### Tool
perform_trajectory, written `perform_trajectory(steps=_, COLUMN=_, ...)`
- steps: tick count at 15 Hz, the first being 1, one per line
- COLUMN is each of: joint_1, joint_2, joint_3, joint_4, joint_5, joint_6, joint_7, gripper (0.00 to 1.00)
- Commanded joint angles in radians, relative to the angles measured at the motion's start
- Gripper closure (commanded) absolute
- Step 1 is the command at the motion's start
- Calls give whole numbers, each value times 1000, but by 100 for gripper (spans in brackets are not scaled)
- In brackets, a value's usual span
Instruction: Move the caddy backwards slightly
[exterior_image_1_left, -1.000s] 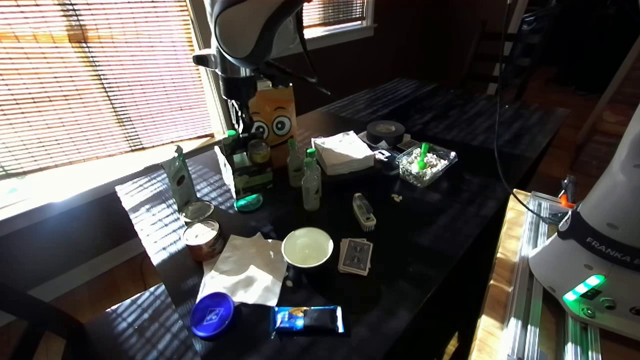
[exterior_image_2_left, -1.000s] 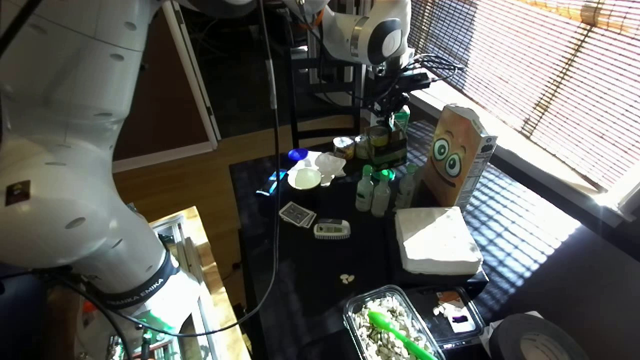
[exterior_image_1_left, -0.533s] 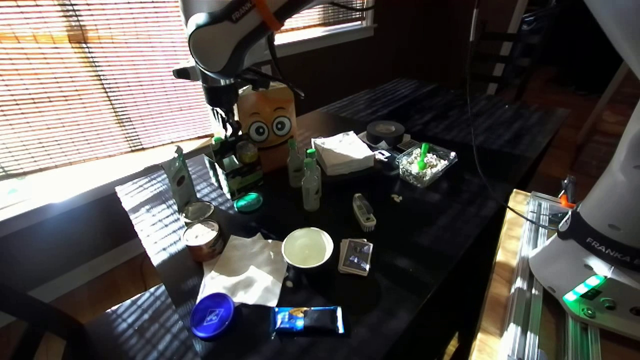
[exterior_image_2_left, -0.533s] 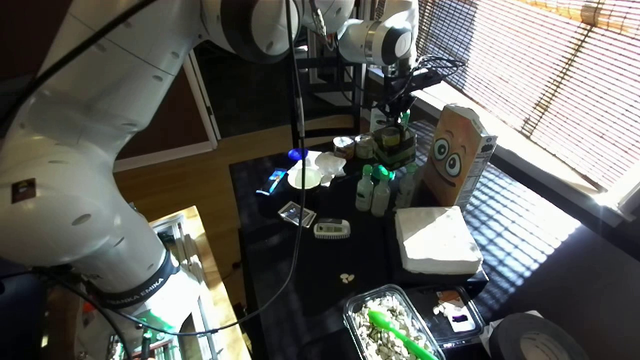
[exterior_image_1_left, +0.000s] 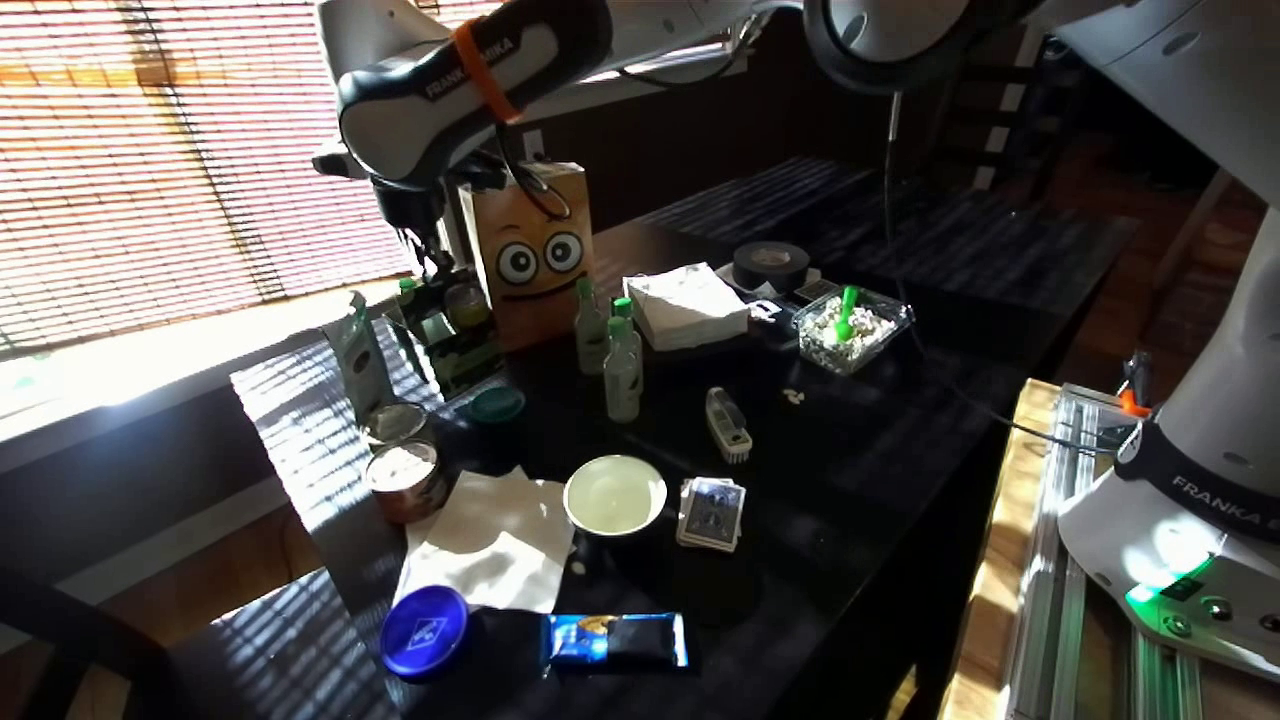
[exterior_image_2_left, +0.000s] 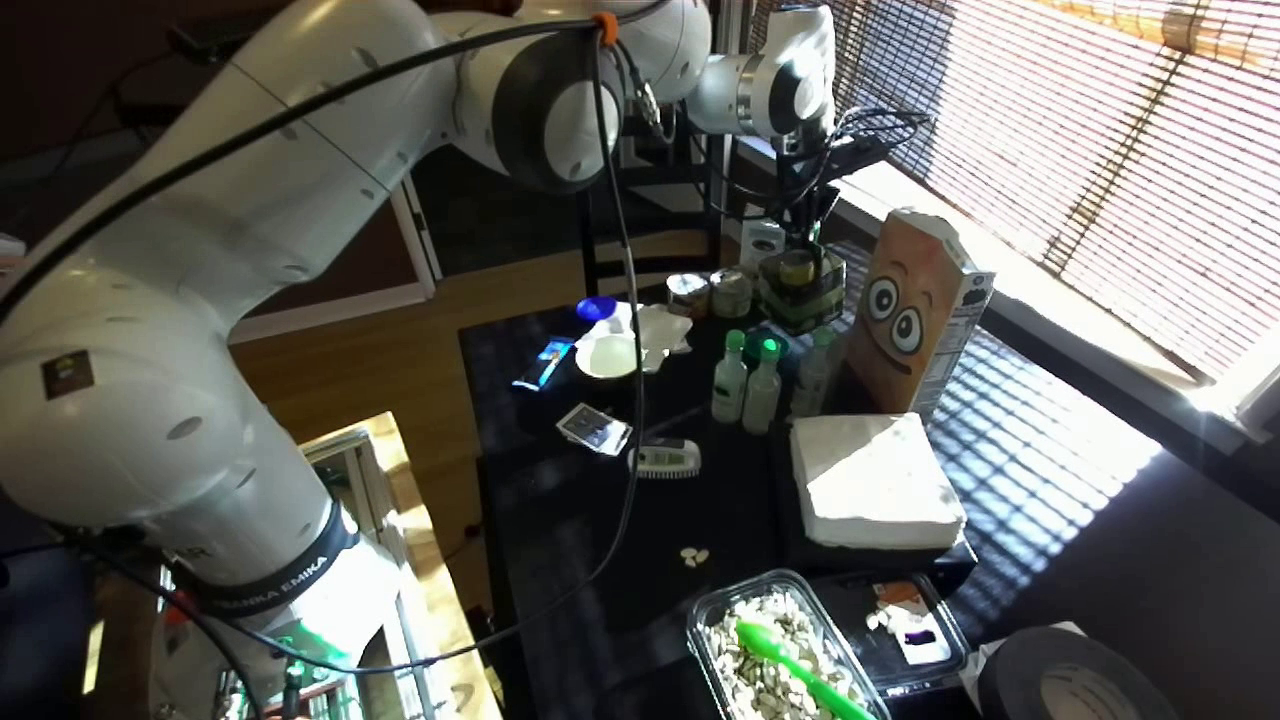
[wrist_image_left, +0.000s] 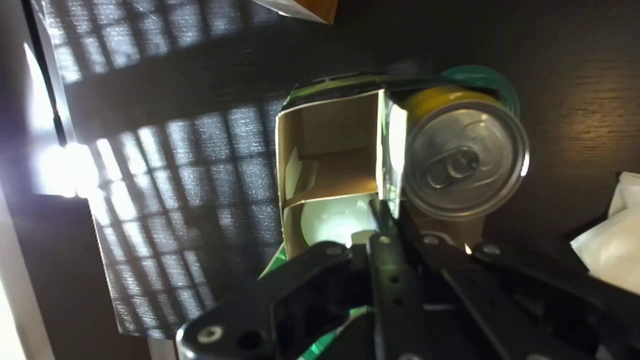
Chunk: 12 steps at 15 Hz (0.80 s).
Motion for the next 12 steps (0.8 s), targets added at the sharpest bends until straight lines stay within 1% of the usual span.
perform_trajectory(steps=1, joint_1=32, joint_2=132, joint_3=-43, joint_4=227, joint_5=-41, joint_6=-54, joint_7=-20, gripper=99)
perform_trajectory(steps=3, joint_1=35, joint_2=177, joint_3=-48, joint_4=296, joint_5=-29, joint_6=-62, joint_7=-18, gripper=99)
perform_trajectory(steps=6, joint_1=40, joint_2=252, joint_3=-48, joint_4=409, joint_5=-18, joint_6=-136, joint_7=-26, gripper=99)
perform_trajectory(steps=8, joint_1=41, joint_2=264, joint_3=-46, joint_4=431, joint_5=-13, joint_6=-203, joint_7=-21, gripper=99)
perform_trajectory(steps=9, joint_1=41, joint_2=258, joint_3=-46, joint_4=420, joint_5=4, joint_6=-220, joint_7=-23, gripper=99)
perform_trajectory(steps=10, joint_1=40, joint_2=266, joint_3=-41, joint_4=437, joint_5=14, joint_6=-244, joint_7=-21, gripper=94)
perform_trajectory(steps=11, joint_1=40, joint_2=273, joint_3=-37, joint_4=453, joint_5=21, joint_6=-266, joint_7=-25, gripper=71)
perform_trajectory(steps=12, joint_1=40, joint_2=278, joint_3=-34, joint_4=467, joint_5=26, joint_6=-283, joint_7=-27, gripper=69)
